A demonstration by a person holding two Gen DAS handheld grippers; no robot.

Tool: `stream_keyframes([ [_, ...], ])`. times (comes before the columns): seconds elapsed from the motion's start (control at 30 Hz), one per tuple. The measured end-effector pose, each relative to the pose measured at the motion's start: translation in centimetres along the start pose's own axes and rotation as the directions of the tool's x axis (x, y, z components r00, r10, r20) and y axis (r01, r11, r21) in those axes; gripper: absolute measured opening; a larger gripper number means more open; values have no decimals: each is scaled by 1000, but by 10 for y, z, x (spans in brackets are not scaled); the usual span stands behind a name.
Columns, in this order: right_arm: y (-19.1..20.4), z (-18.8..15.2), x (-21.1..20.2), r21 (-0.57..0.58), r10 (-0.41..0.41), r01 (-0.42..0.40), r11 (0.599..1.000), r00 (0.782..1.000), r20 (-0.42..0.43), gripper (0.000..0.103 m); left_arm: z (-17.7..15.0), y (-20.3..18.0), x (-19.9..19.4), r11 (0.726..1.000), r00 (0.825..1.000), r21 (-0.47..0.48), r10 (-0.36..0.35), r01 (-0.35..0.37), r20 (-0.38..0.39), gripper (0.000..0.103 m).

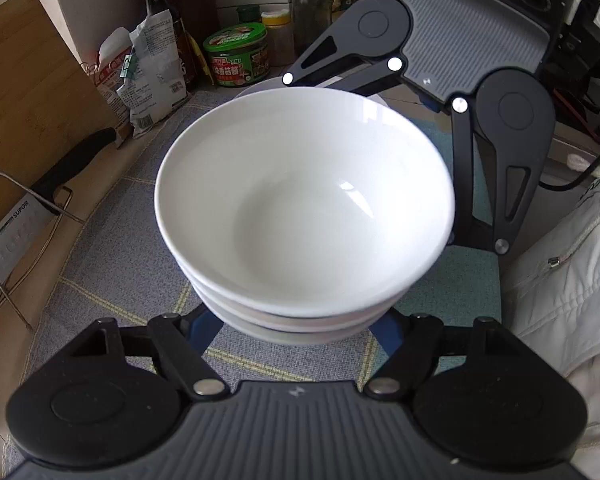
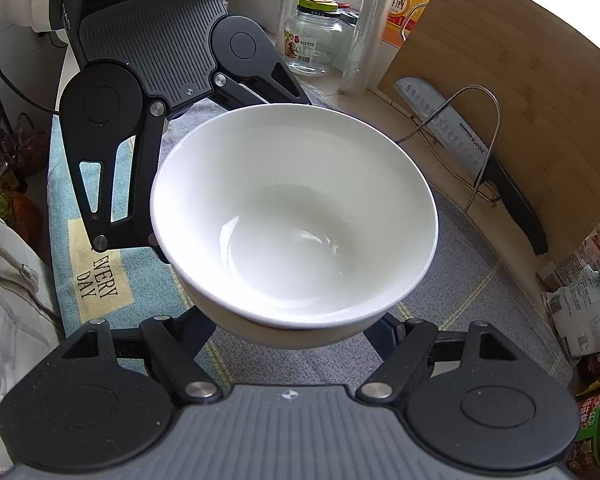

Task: Organize plates and bowls
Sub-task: 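Lift the three-bowl stack with both tools and carry it over the plate stack, then lower the bowl stack onto the plates and open both tools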

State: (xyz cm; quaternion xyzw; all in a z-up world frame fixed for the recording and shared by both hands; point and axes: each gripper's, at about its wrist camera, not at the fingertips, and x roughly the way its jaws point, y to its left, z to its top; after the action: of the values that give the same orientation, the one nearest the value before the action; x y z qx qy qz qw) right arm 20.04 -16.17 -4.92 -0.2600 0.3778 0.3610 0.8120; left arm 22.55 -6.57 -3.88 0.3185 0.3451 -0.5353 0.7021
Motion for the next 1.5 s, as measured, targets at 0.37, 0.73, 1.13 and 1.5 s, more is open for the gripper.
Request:
stream_keyframes([
  [0.37,-33,-39,-39,34,-82,82,996,997,7,83,61,-10,22,997,999,79,2,-5,32,77],
  [0.73,-74,-86,-63,75,-149,151,986,988,-28,83,106,-14,73,990,998,141,-28,19,57,77],
  [1.13,-107,-117,-47,114,-129,136,984,989,-74,83,125,-5,115,990,998,134,-54,51,22,77],
  [1.5,-117,-121,-39,122,-109,118,986,991,-82,83,126,7,126,992,998,110,-69,67,10,77],
])
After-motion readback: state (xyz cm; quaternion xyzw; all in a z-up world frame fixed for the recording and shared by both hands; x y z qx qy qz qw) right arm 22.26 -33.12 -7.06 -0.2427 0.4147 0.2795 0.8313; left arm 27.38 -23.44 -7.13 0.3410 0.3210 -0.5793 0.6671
